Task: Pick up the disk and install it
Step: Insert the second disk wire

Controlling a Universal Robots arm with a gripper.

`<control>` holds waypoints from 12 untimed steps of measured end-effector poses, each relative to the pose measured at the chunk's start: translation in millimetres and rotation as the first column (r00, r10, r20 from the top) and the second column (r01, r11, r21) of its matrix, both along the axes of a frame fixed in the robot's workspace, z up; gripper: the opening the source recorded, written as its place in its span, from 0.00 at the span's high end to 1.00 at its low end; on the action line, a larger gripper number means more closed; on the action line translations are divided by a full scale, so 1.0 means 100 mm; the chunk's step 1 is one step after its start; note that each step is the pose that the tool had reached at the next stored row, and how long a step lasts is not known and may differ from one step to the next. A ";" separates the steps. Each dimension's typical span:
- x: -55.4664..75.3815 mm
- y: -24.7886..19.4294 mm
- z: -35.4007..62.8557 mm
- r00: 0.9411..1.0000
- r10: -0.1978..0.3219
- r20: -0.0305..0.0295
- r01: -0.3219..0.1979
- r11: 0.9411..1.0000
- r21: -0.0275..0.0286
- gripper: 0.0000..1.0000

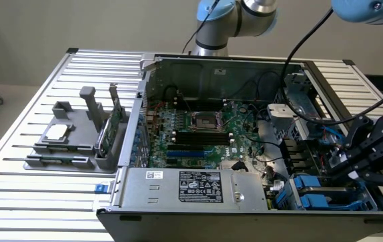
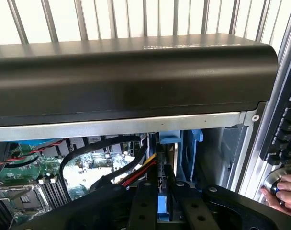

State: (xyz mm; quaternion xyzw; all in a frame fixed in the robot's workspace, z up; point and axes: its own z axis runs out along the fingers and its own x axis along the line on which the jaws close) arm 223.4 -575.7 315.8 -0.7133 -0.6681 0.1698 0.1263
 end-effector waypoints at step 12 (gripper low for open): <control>0.01 -0.010 -0.070 1.000 0.000 -0.011 0.000 1.000 0.000 0.83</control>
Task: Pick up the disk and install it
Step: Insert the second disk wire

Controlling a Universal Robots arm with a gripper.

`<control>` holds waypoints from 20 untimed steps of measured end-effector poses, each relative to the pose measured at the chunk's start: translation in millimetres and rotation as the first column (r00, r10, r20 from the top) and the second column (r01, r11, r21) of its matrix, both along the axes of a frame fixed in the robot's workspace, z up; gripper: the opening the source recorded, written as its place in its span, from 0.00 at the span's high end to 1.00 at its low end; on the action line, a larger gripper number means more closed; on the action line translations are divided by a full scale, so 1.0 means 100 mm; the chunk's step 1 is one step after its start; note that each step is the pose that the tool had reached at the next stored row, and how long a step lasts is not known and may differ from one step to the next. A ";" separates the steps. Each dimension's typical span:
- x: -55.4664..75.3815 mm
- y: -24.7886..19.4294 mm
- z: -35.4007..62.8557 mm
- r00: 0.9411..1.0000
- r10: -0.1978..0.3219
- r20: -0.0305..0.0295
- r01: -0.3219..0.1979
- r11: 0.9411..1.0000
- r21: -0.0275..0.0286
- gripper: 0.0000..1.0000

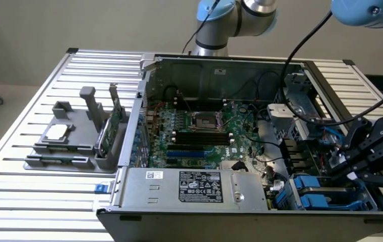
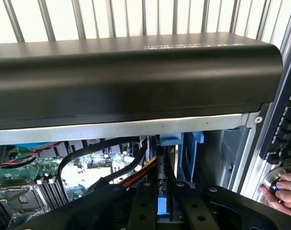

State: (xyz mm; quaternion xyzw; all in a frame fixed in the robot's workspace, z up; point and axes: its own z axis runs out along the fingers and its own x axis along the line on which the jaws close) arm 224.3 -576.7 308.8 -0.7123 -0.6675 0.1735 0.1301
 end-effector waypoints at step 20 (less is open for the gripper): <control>-0.08 0.001 0.238 1.000 0.000 -0.003 0.000 1.000 0.000 0.23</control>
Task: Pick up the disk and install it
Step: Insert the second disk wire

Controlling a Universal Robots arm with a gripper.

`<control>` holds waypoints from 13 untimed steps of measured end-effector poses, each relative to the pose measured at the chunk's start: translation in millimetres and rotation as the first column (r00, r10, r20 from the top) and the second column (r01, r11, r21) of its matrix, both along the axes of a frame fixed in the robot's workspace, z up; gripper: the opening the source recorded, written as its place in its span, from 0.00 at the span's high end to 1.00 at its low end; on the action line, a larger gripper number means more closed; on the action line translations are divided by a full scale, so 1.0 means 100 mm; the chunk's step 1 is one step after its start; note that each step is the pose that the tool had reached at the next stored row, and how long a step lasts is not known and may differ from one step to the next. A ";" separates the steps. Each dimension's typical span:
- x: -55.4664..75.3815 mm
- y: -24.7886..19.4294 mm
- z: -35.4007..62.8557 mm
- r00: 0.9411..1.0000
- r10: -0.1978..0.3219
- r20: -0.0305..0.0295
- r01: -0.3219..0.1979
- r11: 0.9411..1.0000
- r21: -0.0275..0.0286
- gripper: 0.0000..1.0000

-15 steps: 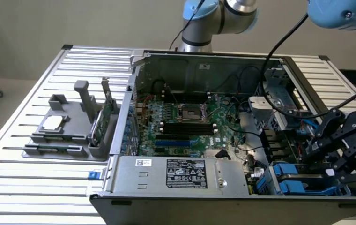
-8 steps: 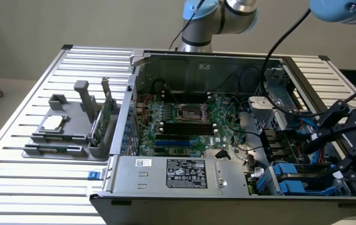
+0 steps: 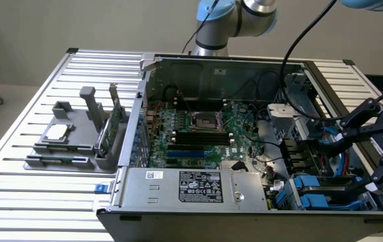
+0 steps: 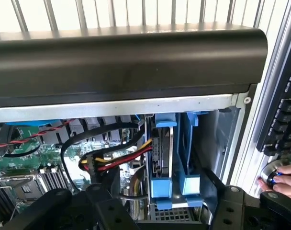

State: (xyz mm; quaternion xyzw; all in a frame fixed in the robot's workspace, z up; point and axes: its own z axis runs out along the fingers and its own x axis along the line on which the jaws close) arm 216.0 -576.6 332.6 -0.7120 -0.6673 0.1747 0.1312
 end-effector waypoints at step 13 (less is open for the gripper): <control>-0.18 0.000 0.262 1.000 0.000 0.000 0.000 1.000 0.011 0.44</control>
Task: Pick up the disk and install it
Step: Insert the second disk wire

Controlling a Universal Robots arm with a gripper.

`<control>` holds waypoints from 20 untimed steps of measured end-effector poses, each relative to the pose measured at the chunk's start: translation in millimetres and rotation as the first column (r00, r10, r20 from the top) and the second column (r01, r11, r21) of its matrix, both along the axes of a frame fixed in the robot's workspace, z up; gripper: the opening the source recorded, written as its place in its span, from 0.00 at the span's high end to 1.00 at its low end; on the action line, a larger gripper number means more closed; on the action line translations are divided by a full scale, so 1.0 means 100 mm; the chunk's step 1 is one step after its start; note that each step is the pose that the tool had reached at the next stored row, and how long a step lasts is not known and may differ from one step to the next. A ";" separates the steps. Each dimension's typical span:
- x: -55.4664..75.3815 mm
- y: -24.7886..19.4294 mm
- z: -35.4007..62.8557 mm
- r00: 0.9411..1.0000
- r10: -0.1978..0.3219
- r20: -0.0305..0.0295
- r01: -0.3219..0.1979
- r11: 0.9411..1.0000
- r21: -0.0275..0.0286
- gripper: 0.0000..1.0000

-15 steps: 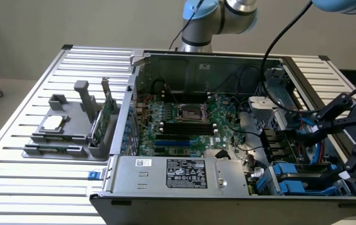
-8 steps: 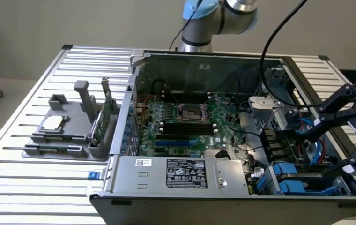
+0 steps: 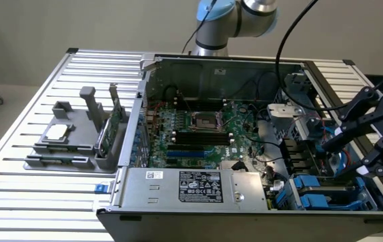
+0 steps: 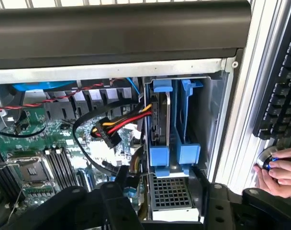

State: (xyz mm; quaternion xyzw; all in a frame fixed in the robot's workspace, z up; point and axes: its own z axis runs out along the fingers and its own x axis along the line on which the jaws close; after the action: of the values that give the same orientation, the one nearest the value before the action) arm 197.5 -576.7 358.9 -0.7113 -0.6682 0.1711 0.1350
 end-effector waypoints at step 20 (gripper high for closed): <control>-0.20 0.001 0.082 1.000 0.000 0.003 0.000 1.000 0.008 0.82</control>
State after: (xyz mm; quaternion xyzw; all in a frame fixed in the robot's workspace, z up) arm 177.5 -576.6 367.1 -0.7110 -0.6691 0.1674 0.1370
